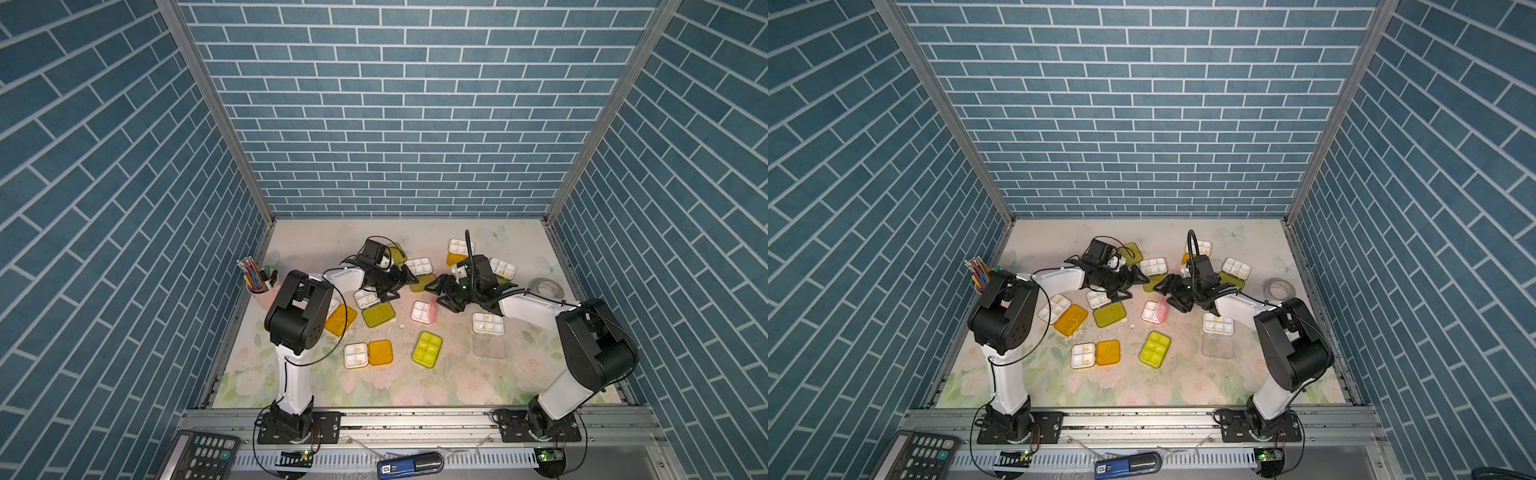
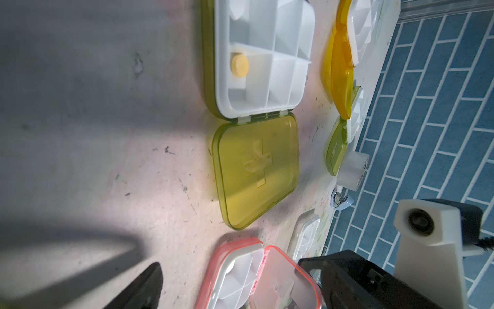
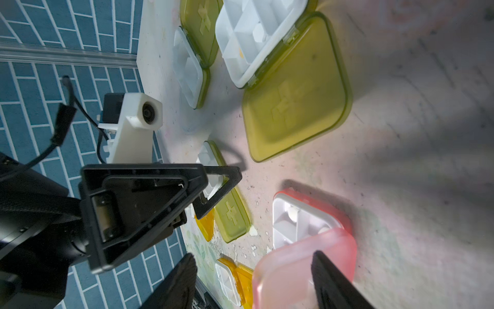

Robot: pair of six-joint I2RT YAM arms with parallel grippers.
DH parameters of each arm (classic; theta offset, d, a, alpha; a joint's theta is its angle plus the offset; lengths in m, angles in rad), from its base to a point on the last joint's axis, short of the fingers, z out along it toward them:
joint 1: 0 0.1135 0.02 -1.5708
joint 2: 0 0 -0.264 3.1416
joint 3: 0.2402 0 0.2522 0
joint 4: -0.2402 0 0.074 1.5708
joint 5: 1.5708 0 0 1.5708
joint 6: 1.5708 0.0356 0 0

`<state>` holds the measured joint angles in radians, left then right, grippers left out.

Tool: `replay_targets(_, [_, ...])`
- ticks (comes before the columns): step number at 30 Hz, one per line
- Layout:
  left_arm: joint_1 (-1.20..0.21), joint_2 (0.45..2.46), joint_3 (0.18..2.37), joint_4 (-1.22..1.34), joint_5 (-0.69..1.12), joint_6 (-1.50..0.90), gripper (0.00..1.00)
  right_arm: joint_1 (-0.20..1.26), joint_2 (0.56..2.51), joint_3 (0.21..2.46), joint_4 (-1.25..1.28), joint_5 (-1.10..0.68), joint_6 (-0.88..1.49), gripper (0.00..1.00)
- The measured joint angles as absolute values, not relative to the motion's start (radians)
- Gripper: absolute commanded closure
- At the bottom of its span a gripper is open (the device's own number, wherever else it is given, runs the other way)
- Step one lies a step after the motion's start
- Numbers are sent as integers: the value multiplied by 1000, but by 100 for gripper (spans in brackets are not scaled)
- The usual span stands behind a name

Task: Close pillboxes
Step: Close the lid on the pillbox.

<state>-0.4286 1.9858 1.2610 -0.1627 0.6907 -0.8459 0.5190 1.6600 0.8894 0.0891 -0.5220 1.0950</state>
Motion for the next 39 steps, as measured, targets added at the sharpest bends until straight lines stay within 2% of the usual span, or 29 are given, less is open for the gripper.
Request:
replay_targets(11, [-427,1986,1261,-162,693,-849,6,526,1691,943,-41,-503,1049,34])
replay_targets(25, [-386,1973,1261,-162,693,-849,7,636,1841,1277,-521,-210,833,35])
replay_targets(39, [-384,1959,1256,-160,694,-849,6,704,1906,1290,-596,-150,766,35])
